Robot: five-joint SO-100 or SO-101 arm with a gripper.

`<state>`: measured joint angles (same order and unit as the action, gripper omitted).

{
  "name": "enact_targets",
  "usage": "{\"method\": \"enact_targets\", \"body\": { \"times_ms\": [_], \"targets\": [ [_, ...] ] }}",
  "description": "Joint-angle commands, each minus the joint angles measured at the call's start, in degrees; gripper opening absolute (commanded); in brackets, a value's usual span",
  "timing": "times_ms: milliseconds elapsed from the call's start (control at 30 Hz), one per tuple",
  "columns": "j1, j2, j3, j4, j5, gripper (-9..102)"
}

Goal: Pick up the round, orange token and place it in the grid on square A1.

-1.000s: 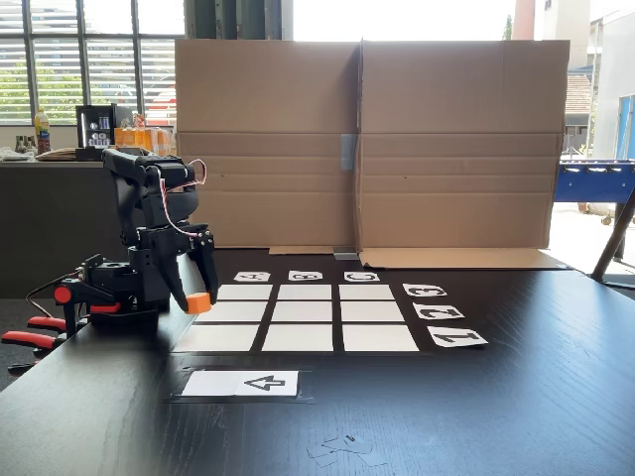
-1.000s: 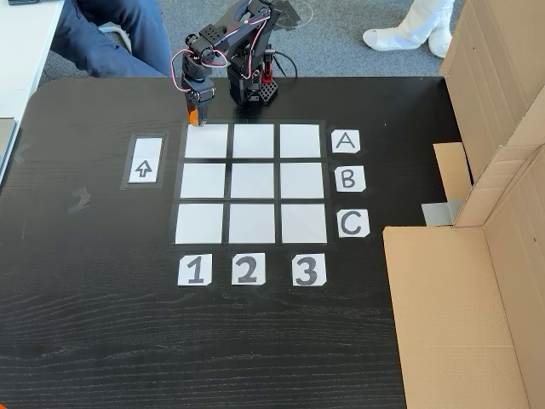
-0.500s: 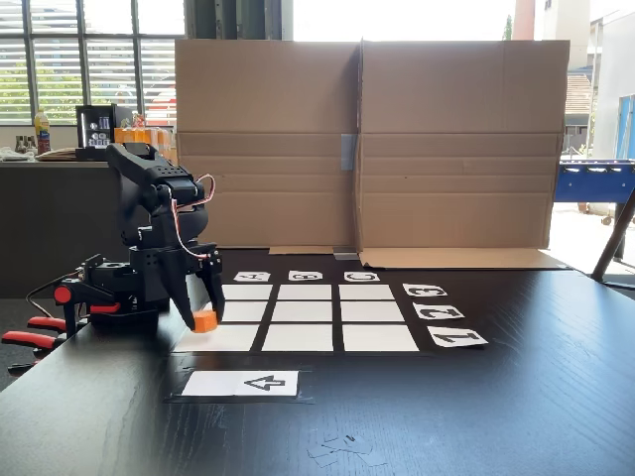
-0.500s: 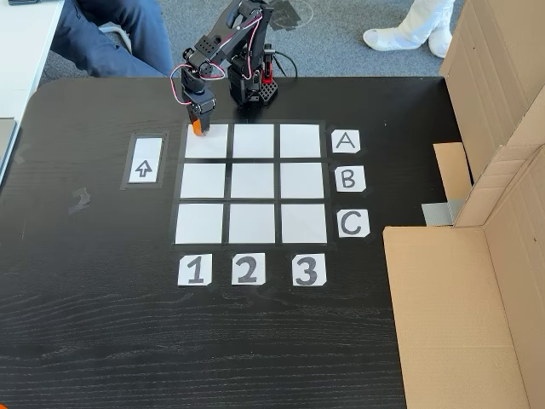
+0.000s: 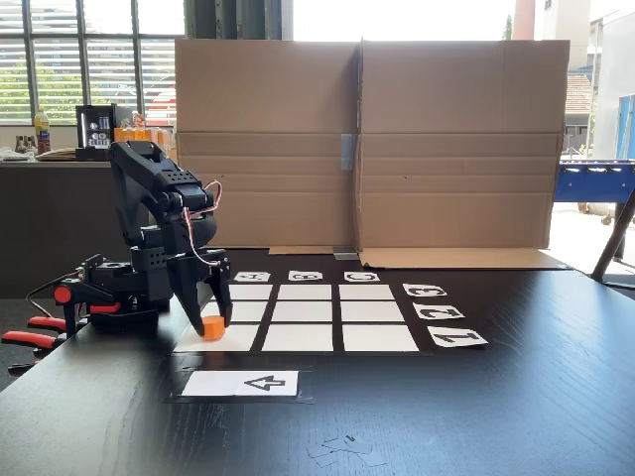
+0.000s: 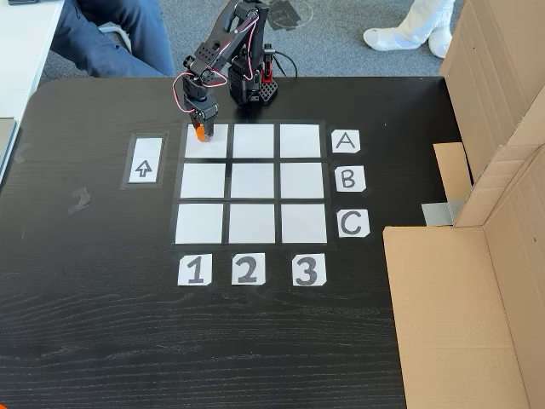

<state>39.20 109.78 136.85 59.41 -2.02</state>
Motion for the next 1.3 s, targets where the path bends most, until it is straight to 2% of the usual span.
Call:
{"method": "enact_targets", "body": {
  "times_ms": [0, 400, 633, 833, 1067, 1267],
  "targets": [
    [-0.53, -0.62, -0.18, -0.97, 0.26, 0],
    [-0.62, -2.55, -0.26, -2.20, 0.26, 0],
    [-0.62, -2.55, -0.35, -2.29, 0.35, 12],
    [-0.53, -2.46, -0.53, -2.29, 0.35, 30],
    [0.00, -2.11, -0.97, -2.29, 0.35, 39],
    [1.49, -1.49, -2.81, -2.29, 0.26, 40]
  ]
}}
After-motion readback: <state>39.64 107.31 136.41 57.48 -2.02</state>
